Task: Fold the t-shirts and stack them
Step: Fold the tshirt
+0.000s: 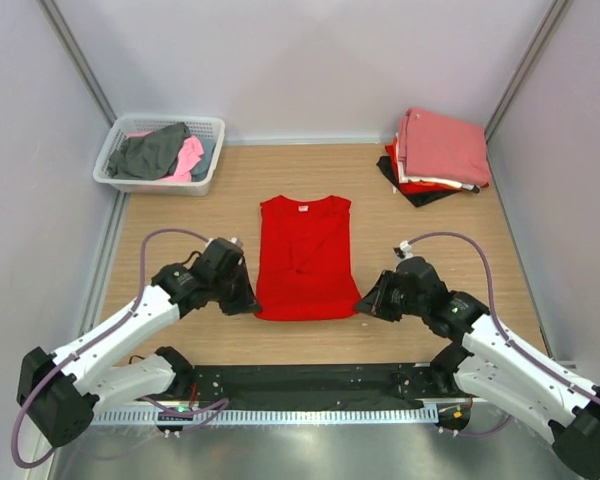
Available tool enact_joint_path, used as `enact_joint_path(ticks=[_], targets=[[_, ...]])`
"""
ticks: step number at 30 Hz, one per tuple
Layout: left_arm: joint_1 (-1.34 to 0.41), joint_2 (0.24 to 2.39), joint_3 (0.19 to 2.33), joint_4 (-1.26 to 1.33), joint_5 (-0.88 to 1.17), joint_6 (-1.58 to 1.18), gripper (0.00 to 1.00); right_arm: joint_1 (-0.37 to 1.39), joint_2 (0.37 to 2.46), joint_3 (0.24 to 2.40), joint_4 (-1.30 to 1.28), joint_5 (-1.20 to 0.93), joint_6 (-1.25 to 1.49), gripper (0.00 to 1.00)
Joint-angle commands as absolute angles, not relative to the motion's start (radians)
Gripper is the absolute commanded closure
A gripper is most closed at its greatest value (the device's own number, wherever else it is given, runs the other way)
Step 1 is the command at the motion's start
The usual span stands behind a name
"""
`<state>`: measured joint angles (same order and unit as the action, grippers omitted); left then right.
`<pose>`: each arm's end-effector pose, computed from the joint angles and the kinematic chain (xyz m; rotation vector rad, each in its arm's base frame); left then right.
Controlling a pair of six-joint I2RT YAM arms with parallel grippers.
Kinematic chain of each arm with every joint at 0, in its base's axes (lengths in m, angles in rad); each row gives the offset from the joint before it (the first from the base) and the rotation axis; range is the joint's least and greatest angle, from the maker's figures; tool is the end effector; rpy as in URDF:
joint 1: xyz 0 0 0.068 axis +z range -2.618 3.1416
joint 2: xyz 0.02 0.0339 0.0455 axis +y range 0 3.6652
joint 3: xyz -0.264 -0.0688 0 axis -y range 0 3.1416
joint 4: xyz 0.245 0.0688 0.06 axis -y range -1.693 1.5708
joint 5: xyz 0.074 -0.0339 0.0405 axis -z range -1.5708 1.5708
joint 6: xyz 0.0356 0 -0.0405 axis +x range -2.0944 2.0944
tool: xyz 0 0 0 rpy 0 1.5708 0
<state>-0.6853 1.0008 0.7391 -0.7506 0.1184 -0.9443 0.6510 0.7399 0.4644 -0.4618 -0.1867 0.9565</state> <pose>0.1426 -0.1220 0.2376 -0.3100 2.7438 -0.6883 0.1215 0.1009 0.2093 0.2802 2.5068 0.9670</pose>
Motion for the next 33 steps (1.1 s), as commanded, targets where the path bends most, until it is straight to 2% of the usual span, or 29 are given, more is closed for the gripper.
enact_joint_path(ticks=[1, 7, 17, 21, 23, 24, 25, 26, 27, 28, 29, 30, 31, 33], targets=[[-0.683, 1.037, 0.892, -0.874, 0.038, -0.922, 1.00, 0.653, 0.794, 0.639, -0.547, -0.054, 0.948, 0.99], [-0.623, 1.224, 1.103, -0.911, 0.035, -0.821, 1.00, 0.625, 0.977, 0.865, -0.586, 0.080, 0.828, 0.99], [-0.462, 1.475, 1.351, -0.911, 0.139, -0.721, 1.00, 0.453, 1.218, 1.063, -0.526, -0.066, 0.700, 0.99], [-0.396, 1.630, 1.518, -0.930, 0.187, -0.684, 1.00, 0.384, 1.415, 1.189, -0.508, -0.141, 0.652, 0.99], [-0.347, 1.721, 1.615, -0.952, 0.212, -0.670, 1.00, 0.338, 1.518, 1.308, -0.502, -0.162, 0.634, 0.99], [-0.328, 1.844, 1.735, -0.986, 0.242, -0.655, 0.99, 0.325, 1.570, 1.359, -0.499, -0.193, 0.627, 0.99], [-0.295, 1.911, 1.811, -1.003, 0.258, -0.644, 0.96, 0.298, 1.714, 1.494, -0.502, -0.198, 0.621, 0.99], [-0.273, 2.002, 1.901, -1.087, 0.264, -0.641, 0.92, 0.284, 1.791, 1.584, -0.543, -0.215, 0.603, 0.80], [-0.238, 2.087, 2.106, -1.132, 0.273, -0.637, 0.80, 0.275, 1.886, 1.680, -0.567, -0.241, 0.591, 0.53], [-0.221, 2.262, 2.222, -1.175, 0.320, -0.634, 0.67, 0.262, 2.048, 1.891, -0.601, -0.273, 0.588, 0.35], [-0.192, 2.349, 2.475, -1.286, 0.322, -0.649, 0.52, 0.249, 2.136, 2.004, -0.679, -0.288, 0.571, 0.16], [-0.192, 2.426, 2.578, -1.317, 0.327, -0.649, 0.47, 0.244, 2.205, 2.116, -0.734, -0.290, 0.563, 0.10], [-0.164, 2.486, 2.598, -1.301, 0.394, -0.676, 0.43, 0.239, 2.259, 2.310, -0.797, -0.264, 0.568, 0.07], [-0.146, 2.464, 2.510, -1.197, 0.429, -0.710, 0.38, 0.239, 2.322, 2.381, -0.853, -0.271, 0.558, 0.06]])
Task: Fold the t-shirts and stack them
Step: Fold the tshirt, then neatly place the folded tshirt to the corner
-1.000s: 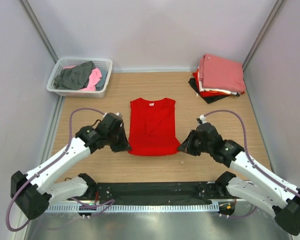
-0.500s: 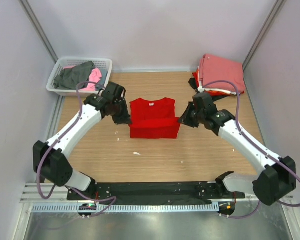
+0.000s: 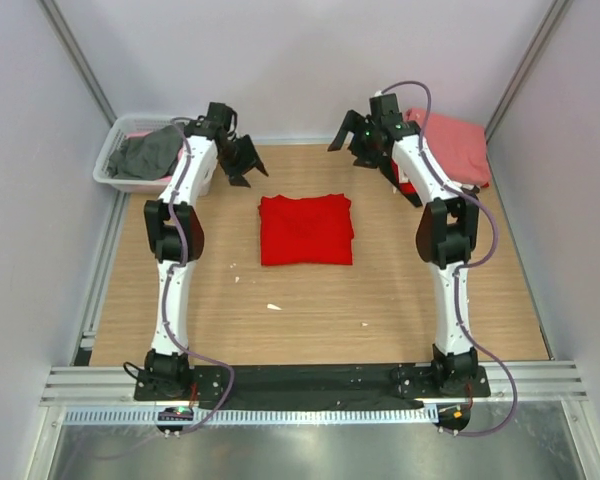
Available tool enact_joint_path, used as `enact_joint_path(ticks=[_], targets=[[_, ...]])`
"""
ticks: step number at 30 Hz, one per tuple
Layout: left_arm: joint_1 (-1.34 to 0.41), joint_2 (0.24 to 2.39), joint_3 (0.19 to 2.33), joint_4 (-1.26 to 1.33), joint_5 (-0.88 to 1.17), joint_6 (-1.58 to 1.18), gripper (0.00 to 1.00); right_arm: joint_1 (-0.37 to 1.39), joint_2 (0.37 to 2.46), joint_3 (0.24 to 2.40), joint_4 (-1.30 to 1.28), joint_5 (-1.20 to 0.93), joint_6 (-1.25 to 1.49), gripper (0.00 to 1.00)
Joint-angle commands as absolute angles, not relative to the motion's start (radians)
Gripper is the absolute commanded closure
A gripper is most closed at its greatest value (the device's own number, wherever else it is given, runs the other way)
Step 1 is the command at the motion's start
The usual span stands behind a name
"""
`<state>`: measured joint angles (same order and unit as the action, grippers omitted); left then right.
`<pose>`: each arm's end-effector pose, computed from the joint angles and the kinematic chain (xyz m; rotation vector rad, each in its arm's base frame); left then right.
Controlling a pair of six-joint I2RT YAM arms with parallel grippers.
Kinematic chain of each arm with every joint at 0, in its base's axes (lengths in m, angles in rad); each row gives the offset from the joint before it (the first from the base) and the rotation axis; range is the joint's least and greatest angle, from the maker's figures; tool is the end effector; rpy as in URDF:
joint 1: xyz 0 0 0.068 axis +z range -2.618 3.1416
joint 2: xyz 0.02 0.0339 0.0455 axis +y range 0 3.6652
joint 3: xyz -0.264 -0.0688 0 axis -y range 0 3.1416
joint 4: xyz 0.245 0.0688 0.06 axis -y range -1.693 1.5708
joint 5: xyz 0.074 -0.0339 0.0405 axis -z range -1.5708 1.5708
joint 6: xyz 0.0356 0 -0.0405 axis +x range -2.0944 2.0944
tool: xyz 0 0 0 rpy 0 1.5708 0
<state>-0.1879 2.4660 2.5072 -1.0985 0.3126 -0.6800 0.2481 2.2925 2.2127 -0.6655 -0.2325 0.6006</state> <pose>0.5101 -0.1081 0.2547 -0.5540 2.6686 -0.6900 0.5052 0.1364 0.2783 0.2990 2.3765 0.6859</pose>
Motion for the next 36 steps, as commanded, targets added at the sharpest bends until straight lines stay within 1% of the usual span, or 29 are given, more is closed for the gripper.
enact_joint_path(ticks=[1, 2, 3, 4, 5, 7, 9, 10, 13, 17, 22, 23, 28, 31, 33, 34, 36], targets=[[-0.138, 2.442, 2.478, -1.174, 0.426, -0.709, 0.37, 0.239, 2.298, 2.306, -0.832, -0.278, 0.561, 0.06], [-0.140, 2.375, 2.439, -1.116, 0.399, -0.703, 0.36, 0.239, 2.217, 2.231, -0.745, -0.287, 0.561, 0.06], [-0.146, 2.340, 2.343, -1.083, 0.391, -0.700, 0.36, 0.238, 2.157, 2.141, -0.686, -0.285, 0.564, 0.06], [-0.147, 2.309, 2.304, -1.062, 0.385, -0.686, 0.35, 0.236, 2.107, 1.971, -0.633, -0.285, 0.568, 0.06], [-0.149, 2.260, 2.278, -1.048, 0.365, -0.677, 0.35, 0.235, 2.018, 1.895, -0.541, -0.291, 0.568, 0.05], [-0.156, 2.228, 2.238, -1.060, 0.345, -0.641, 0.35, 0.230, 1.962, 1.731, -0.485, -0.296, 0.566, 0.05], [-0.175, 2.192, 2.209, -1.089, 0.322, -0.612, 0.35, 0.232, 1.916, 1.651, -0.440, -0.319, 0.557, 0.05], [-0.181, 2.178, 2.192, -1.095, 0.313, -0.600, 0.35, 0.232, 1.908, 1.591, -0.425, -0.321, 0.551, 0.05], [-0.204, 2.122, 2.105, -1.083, 0.285, -0.566, 0.35, 0.230, 1.910, 1.501, -0.404, -0.331, 0.529, 0.05], [-0.224, 2.060, 1.947, -1.054, 0.227, -0.537, 0.36, 0.229, 1.933, 1.424, -0.339, -0.363, 0.525, 0.05], [-0.244, 1.982, 1.784, -1.031, 0.193, -0.488, 0.37, 0.224, 1.980, 1.399, -0.302, -0.380, 0.489, 0.04], [-0.245, 1.941, 1.720, -1.010, 0.187, -0.483, 0.37, 0.222, 1.997, 1.401, -0.284, -0.390, 0.486, 0.04], [-0.249, 1.829, 1.599, -0.980, 0.150, -0.451, 0.38, 0.222, 2.071, 1.442, -0.238, -0.402, 0.482, 0.03], [-0.249, 1.772, 1.531, -0.941, 0.063, -0.448, 0.38, 0.221, 2.140, 1.476, -0.233, -0.396, 0.494, 0.03], [-0.249, 1.749, 1.490, -0.899, 0.008, -0.451, 0.38, 0.233, 2.169, 1.470, -0.187, -0.416, 0.532, 0.05], [-0.249, 1.747, 1.480, -0.885, 0.006, -0.456, 0.39, 0.241, 2.178, 1.454, -0.148, -0.425, 0.558, 0.09], [-0.249, 1.743, 1.476, -0.882, -0.029, -0.463, 0.39, 0.262, 2.197, 1.439, -0.121, -0.448, 0.580, 0.12]])
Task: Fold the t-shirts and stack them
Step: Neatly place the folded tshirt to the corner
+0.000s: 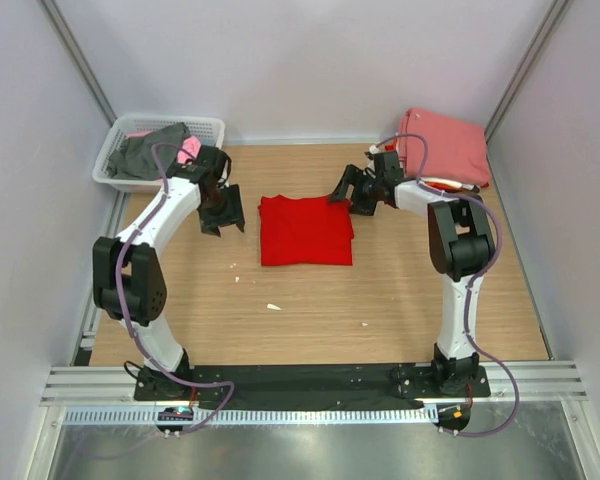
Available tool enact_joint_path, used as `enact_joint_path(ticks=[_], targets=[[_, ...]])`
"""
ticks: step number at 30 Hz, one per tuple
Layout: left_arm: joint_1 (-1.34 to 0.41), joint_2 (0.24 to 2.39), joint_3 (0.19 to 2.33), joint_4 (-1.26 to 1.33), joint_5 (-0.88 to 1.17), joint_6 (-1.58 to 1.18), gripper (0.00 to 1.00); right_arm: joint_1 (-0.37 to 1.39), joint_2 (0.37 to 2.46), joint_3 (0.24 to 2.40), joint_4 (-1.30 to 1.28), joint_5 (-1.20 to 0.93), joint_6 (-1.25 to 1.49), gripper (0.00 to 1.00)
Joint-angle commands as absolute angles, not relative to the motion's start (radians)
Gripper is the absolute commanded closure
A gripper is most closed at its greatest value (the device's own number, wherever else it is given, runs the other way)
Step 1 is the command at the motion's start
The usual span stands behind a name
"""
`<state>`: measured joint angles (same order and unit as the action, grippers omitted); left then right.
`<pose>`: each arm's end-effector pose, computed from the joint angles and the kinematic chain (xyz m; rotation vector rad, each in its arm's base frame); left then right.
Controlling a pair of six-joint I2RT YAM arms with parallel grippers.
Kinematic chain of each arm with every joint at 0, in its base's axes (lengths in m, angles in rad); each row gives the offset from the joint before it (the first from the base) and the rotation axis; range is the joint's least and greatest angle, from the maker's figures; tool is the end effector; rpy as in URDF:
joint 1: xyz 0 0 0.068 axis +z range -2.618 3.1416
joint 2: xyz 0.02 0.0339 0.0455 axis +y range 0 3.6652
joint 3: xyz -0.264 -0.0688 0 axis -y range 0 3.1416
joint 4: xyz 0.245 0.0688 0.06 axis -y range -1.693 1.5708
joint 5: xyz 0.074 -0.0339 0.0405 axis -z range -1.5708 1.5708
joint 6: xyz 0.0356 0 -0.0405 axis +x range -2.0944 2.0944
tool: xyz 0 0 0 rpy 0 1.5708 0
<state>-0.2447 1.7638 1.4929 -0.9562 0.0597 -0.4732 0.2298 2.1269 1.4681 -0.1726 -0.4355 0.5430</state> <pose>0.3484 -0.0892 0.2617 -0.3080 2.8131 -0.2516 0.4459 0.1197 0.1567 0.1766 2.4805 0.8696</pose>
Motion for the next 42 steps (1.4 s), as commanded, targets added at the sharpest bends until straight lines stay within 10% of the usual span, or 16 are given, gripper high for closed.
enact_joint_path(ticks=[1, 13, 42], targets=[[-0.249, 1.741, 1.476, -0.876, -0.031, -0.465, 0.39, 0.287, 2.200, 1.433, -0.095, -0.459, 0.589, 0.18], [-0.250, 1.724, 1.459, -0.883, -0.021, -0.471, 0.39, 0.262, 2.166, 1.261, 0.239, -0.609, 0.778, 0.99], [-0.282, 0.925, 0.948, -0.984, 0.060, -0.544, 0.39, 0.104, 2.163, 2.309, -0.711, -0.479, 0.419, 0.99]])
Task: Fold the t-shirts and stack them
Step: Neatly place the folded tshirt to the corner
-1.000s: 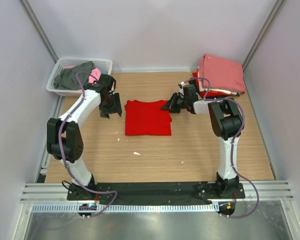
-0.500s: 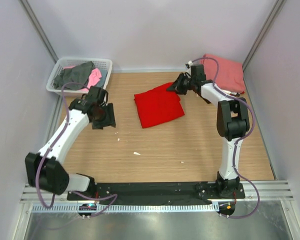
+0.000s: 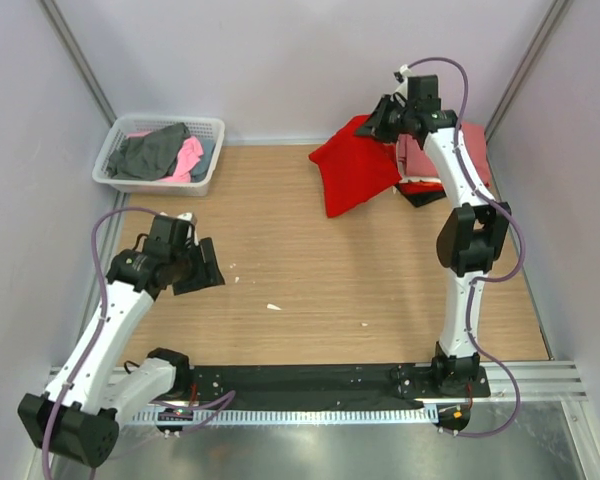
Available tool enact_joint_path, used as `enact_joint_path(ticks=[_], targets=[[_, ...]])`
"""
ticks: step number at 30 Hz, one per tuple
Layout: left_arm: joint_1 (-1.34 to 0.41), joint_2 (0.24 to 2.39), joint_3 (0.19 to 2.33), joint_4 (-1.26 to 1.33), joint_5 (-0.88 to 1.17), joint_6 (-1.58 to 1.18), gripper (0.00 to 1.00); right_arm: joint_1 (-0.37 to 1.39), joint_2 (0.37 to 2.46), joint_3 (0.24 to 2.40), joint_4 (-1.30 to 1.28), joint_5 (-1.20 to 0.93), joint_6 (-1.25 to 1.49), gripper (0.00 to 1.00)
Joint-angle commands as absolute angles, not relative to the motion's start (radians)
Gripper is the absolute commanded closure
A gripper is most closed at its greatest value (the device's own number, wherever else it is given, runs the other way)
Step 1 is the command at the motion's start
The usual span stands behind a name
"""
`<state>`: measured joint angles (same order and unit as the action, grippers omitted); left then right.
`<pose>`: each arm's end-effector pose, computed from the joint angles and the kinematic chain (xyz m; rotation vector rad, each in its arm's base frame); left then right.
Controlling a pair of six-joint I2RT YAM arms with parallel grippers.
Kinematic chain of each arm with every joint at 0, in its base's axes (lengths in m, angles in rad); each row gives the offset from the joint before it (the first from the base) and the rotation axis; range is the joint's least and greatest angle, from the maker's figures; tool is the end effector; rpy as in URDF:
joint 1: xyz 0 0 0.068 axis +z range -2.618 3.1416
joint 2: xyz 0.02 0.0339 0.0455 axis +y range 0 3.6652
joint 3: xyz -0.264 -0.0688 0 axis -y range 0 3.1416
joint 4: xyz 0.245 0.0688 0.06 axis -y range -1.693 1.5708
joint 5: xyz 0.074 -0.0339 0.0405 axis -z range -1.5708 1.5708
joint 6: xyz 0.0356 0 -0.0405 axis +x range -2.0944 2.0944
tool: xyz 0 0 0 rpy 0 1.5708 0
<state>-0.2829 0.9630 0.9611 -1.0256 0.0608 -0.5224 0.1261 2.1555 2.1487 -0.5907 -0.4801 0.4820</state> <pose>0.1636 -0.0498 0.2960 -0.2934 2.6255 -0.3622 0.4924 0.0790 0.3326 0.1091 2.2180 0.8632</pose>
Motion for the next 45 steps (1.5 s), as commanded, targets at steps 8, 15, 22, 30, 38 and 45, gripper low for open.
enact_joint_path(ticks=[8, 15, 22, 30, 38, 45], targets=[[-0.281, 0.960, 0.950, -0.980, 0.051, -0.558, 0.40, 0.022, 2.209, 2.538, -0.785, -0.515, 0.405, 0.99], [-0.281, 0.936, 0.945, -0.973, 0.043, -0.564, 0.40, -0.075, 2.235, 2.626, -0.776, -0.575, 0.423, 0.99], [-0.279, 0.953, 0.945, -0.976, 0.044, -0.564, 0.41, -0.130, 2.298, 2.668, -0.707, -0.634, 0.479, 0.98], [-0.259, 0.959, 0.943, -0.971, 0.055, -0.561, 0.41, -0.209, 2.313, 2.677, -0.643, -0.676, 0.529, 0.99], [-0.256, 0.963, 0.942, -0.971, 0.054, -0.561, 0.42, -0.290, 2.348, 2.681, -0.520, -0.799, 0.660, 0.99], [-0.256, 0.974, 0.942, -0.971, 0.057, -0.561, 0.42, -0.319, 2.368, 2.677, -0.489, -0.841, 0.689, 0.99]])
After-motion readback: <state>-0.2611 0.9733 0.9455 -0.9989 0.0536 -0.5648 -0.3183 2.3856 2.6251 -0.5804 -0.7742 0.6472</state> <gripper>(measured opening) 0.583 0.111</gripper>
